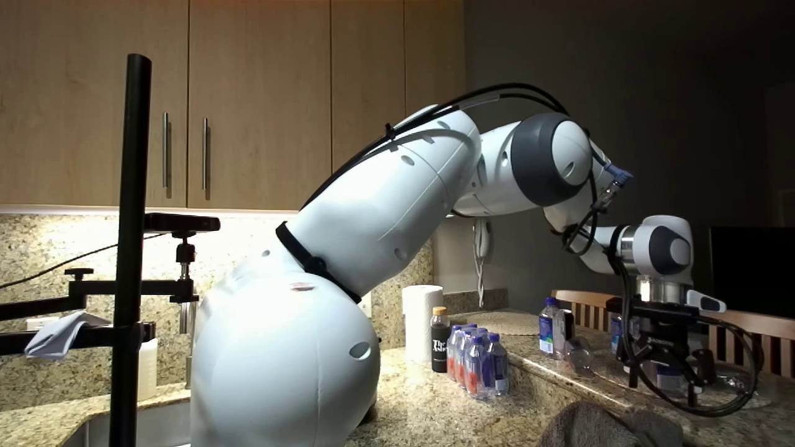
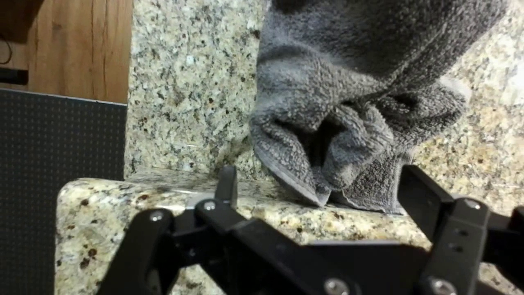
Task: Move the grey towel to the right.
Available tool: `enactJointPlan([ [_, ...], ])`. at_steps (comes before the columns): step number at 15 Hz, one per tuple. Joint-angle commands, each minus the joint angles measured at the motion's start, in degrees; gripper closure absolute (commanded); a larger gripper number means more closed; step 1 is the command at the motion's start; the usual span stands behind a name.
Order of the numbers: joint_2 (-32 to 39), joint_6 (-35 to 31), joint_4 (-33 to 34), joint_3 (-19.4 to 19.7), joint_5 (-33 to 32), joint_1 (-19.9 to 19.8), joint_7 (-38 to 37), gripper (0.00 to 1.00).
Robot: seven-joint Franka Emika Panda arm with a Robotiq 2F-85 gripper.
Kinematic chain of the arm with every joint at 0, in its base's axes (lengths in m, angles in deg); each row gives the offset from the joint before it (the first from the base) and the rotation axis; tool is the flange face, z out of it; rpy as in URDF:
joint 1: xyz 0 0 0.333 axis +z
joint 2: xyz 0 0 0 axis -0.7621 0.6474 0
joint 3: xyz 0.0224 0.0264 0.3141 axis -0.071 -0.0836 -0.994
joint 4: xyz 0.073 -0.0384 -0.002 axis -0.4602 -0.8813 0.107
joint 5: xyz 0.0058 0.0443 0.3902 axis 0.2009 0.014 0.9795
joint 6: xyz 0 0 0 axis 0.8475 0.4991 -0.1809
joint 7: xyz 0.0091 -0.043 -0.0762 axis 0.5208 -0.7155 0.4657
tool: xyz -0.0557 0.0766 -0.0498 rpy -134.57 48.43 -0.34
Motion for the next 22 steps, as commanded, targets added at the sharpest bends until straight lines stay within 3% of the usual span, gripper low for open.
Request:
enactJointPlan([
  [1,-7.95,-0.21,-7.45,0.04,0.75,-0.59,3.02,0.0],
  [9,-24.32,-3.27,-21.76,1.08,-1.92,1.94,0.51,0.0],
  [15,-33.96,-11.65,-32.28,0.37,-1.41,4.78,-3.75,0.0],
  [19,-39.54,-21.08,-41.09,-0.12,-2.9,7.31,-7.76,0.0],
  [22,-41.89,-21.83,-43.84,-0.46,-2.88,7.9,-7.87,0.0],
])
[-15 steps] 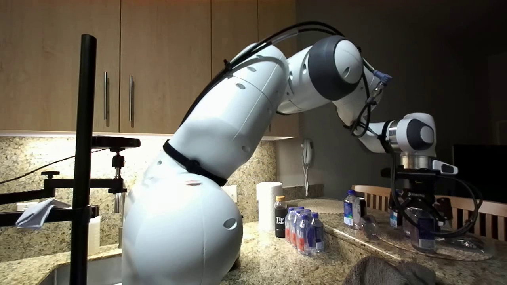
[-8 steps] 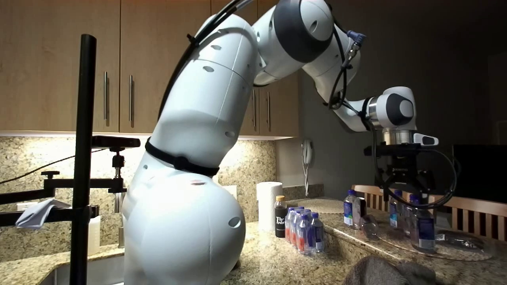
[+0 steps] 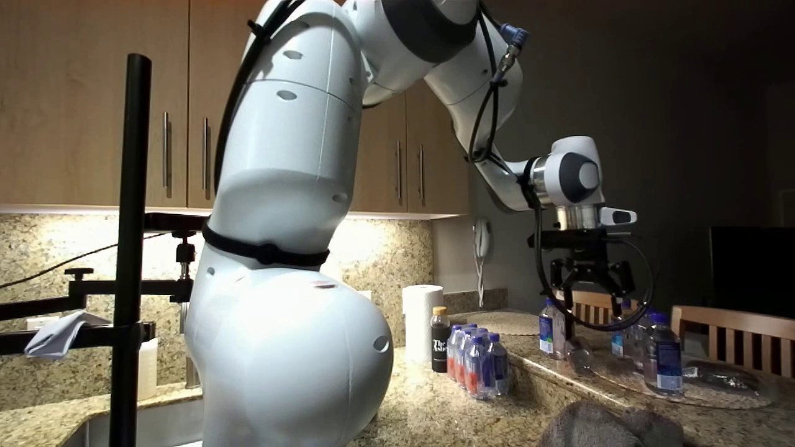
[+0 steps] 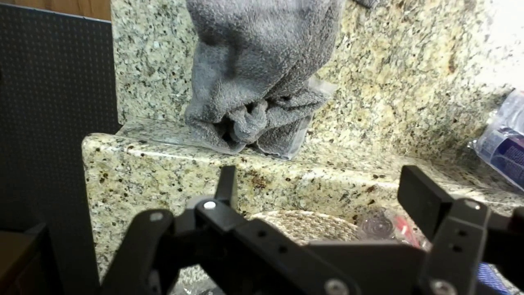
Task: Move the grey towel to the right.
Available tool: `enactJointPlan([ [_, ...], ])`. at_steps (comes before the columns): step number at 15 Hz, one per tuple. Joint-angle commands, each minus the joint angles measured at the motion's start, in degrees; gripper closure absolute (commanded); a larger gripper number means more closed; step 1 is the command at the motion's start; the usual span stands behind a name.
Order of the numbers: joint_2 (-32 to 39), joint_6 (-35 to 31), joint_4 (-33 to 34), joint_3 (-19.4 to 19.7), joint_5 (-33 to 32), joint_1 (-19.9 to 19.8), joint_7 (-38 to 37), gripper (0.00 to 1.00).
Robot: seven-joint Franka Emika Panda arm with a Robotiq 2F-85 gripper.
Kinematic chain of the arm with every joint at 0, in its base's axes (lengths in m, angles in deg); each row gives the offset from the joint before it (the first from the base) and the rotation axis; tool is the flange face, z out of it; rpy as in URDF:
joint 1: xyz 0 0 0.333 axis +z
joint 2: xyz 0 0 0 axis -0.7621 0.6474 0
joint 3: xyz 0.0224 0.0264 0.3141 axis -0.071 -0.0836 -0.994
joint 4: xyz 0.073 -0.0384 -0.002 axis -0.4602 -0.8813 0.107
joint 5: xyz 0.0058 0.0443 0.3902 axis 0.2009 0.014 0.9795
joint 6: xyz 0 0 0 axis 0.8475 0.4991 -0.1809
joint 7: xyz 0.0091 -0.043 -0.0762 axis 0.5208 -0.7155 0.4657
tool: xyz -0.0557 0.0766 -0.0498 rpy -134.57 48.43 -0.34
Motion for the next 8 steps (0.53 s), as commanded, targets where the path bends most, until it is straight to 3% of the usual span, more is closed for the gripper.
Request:
enactJointPlan([
  [1,-4.95,-0.71,-5.37,-0.34,-1.05,0.1,-0.95,0.0],
  [7,-7.25,8.76,-5.77,0.74,-0.5,-1.46,4.59,0.0],
  [8,-4.65,7.29,-2.9,0.3,-0.33,-0.78,1.21,0.0],
])
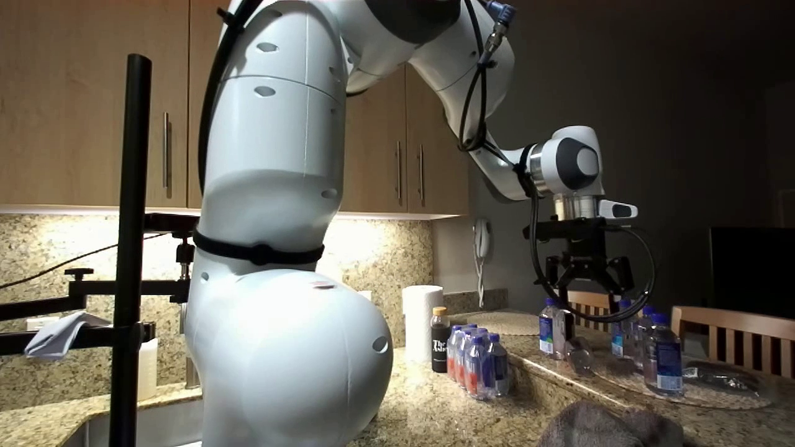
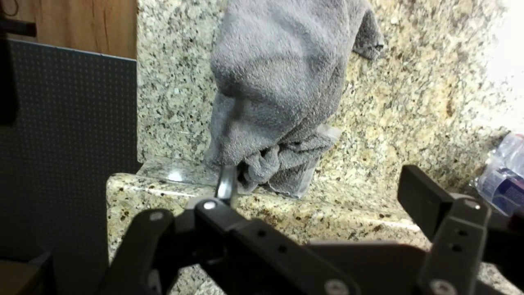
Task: Move the grey towel to the right.
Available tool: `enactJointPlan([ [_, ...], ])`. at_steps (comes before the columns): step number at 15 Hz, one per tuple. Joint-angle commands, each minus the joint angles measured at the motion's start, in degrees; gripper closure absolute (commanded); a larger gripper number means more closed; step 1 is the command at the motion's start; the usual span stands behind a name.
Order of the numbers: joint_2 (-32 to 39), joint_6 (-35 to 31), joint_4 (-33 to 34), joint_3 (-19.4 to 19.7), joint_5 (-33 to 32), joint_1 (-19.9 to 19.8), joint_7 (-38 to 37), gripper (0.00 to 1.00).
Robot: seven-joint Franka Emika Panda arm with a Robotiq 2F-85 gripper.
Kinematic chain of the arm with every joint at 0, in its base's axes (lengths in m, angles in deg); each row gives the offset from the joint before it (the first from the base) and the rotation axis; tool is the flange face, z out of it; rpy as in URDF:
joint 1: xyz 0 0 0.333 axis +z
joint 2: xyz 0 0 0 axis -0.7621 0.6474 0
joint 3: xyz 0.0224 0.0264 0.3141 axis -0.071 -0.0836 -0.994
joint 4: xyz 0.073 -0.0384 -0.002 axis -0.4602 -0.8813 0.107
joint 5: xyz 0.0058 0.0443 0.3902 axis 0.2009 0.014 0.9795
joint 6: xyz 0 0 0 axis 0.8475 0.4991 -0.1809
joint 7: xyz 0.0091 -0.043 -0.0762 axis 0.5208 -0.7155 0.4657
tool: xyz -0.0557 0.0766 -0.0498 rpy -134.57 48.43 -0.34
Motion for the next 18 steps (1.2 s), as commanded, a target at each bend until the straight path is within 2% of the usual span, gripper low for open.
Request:
enactJointPlan([
  [1,-0.26,1.03,-0.1,-0.25,-0.01,-0.66,0.78,0.0],
  [18,-0.62,1.34,-0.85,-0.08,-0.01,-0.87,1.3,0.0],
])
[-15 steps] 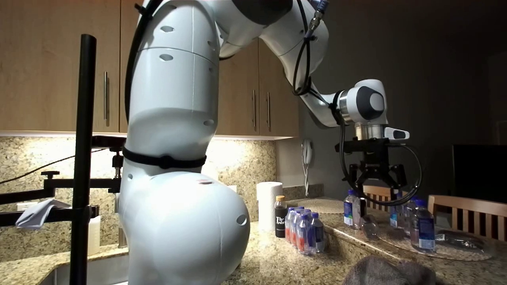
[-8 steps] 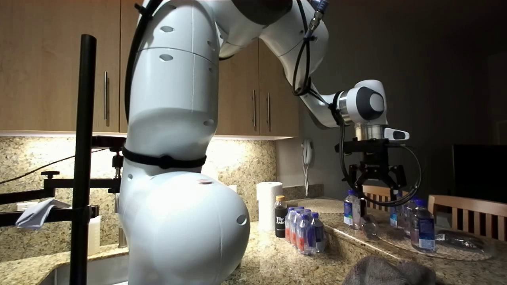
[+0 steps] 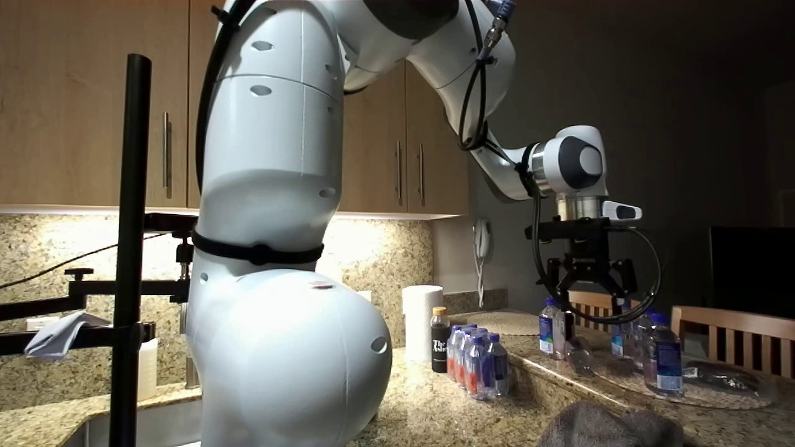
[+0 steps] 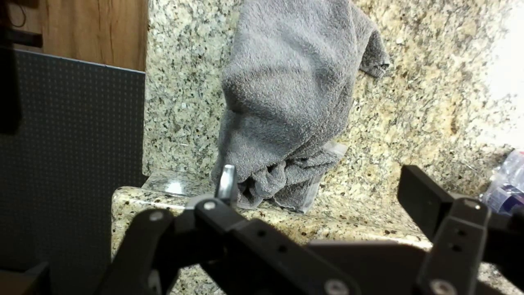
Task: Move the grey towel to the right.
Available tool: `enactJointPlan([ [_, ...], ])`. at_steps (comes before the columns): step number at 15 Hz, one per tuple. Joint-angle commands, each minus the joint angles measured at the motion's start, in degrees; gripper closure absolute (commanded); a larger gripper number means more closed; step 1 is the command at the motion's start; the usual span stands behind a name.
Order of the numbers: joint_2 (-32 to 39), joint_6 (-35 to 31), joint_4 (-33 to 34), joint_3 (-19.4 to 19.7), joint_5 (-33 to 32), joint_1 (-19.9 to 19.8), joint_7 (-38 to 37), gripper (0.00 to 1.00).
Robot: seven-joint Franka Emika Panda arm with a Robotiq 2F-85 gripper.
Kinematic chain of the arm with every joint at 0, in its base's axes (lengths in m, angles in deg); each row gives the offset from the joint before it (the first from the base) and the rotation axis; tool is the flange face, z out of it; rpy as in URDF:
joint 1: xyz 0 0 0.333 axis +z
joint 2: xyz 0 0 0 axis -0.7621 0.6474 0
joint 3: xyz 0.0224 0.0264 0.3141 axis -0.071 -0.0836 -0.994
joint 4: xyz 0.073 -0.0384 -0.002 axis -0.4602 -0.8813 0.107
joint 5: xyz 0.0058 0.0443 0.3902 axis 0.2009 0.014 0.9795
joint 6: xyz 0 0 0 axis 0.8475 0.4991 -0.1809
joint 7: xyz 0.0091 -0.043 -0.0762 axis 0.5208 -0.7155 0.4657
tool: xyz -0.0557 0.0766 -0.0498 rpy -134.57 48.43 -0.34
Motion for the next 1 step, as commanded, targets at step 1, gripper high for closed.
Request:
enactJointPlan([
  [1,0.01,0.13,0.1,-0.39,-0.01,-0.4,0.01,0.0],
])
